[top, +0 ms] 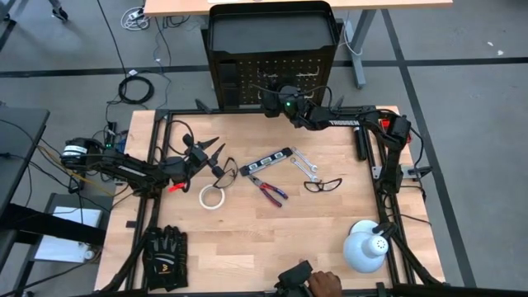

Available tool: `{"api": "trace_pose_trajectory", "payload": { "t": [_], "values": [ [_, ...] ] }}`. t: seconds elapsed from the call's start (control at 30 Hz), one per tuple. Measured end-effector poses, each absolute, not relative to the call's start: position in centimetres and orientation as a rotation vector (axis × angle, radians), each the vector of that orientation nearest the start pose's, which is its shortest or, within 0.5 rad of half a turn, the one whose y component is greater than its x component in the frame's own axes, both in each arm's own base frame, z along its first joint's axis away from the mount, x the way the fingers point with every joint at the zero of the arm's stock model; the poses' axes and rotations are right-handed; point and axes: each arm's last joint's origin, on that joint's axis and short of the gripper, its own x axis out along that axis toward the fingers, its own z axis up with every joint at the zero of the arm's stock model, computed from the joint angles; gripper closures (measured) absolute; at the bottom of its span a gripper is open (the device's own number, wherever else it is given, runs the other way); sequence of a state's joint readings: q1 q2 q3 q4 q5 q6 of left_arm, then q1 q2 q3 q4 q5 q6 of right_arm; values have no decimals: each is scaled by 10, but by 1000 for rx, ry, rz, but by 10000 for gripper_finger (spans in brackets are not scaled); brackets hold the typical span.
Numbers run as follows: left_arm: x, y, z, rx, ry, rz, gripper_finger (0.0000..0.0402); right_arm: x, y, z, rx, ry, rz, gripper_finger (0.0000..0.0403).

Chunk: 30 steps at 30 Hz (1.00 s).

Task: Hang tools onto peg board
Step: Unhang the utility knife blades from the peg board

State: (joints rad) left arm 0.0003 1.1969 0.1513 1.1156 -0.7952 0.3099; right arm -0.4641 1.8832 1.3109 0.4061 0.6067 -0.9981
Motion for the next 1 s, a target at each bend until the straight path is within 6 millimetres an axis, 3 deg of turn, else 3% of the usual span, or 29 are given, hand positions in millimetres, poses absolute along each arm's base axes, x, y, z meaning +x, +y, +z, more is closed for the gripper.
{"api": "trace_pose_trajectory", "payload": {
  "t": [0.57,0.8,1.0],
  "values": [
    [186,21,173,266,59,800,257,375,-199,270,-905,677,-934,341],
    [186,21,173,266,58,800,257,375,-167,282,-893,733,-910,339],
    [186,21,174,265,57,800,257,365,-124,298,-712,699,-801,339]
  ]
}}
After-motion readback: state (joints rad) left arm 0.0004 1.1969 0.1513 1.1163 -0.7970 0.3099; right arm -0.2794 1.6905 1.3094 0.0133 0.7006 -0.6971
